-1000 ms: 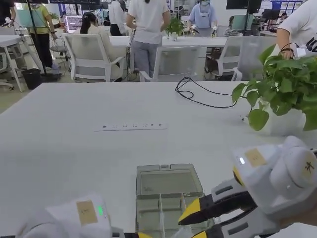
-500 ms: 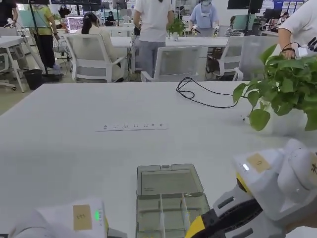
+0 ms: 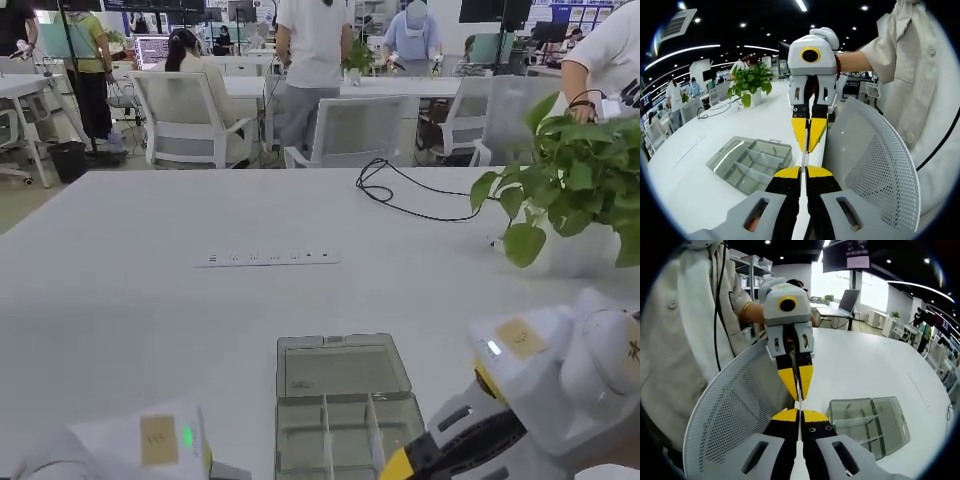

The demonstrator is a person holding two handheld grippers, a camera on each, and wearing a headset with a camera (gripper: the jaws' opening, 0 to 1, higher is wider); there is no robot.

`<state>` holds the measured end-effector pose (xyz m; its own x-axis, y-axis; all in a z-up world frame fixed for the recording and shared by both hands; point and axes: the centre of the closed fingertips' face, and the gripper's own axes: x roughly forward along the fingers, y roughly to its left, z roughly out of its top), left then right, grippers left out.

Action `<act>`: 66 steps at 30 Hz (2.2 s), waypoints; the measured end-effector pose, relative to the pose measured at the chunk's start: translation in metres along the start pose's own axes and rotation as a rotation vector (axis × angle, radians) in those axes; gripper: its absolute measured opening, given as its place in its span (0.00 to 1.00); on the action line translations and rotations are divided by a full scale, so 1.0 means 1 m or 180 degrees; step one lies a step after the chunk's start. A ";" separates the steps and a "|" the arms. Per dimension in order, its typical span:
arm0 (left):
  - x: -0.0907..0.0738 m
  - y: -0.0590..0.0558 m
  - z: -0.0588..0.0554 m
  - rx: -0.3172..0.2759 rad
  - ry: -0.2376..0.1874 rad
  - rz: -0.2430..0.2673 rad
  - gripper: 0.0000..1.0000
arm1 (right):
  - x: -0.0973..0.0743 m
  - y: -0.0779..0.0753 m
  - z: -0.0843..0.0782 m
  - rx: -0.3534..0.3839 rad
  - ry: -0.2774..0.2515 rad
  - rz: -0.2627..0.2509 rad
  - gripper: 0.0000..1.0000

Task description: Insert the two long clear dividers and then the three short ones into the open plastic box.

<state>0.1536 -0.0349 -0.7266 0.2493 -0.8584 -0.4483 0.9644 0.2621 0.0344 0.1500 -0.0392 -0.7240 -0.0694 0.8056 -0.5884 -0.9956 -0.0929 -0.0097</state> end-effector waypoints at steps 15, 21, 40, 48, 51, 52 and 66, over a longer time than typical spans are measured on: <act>-0.007 0.023 -0.006 -0.0493 -0.0231 0.0477 0.16 | -0.011 -0.032 0.004 0.0067 -0.0010 -0.0434 0.02; -0.011 0.032 -0.006 -0.0621 -0.0324 0.0624 0.24 | -0.012 -0.050 0.006 0.0073 -0.0012 -0.0637 0.02; -0.015 0.052 -0.009 -0.0834 -0.0407 0.0972 0.51 | 0.004 -0.094 -0.005 0.0110 0.0209 -0.0894 0.02; -0.017 0.057 -0.014 -0.0887 -0.0384 0.1074 0.60 | 0.013 -0.107 -0.010 0.0151 0.0279 -0.0926 0.02; -0.017 0.058 -0.015 -0.0883 -0.0363 0.1094 0.63 | 0.016 -0.111 -0.015 0.0161 0.0342 -0.0929 0.02; -0.017 0.058 -0.016 -0.0885 -0.0357 0.1097 0.64 | 0.017 -0.111 -0.016 0.0171 0.0347 -0.0924 0.02; -0.019 0.060 -0.017 -0.0904 -0.0361 0.1148 0.66 | 0.026 -0.120 -0.028 0.0249 0.0413 -0.0883 0.02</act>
<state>0.2052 0.0047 -0.7317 0.5871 -0.7291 -0.3517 0.7563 0.6490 -0.0829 0.2696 -0.0236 -0.7607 0.2092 0.7121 -0.6702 -0.9776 0.1694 -0.1251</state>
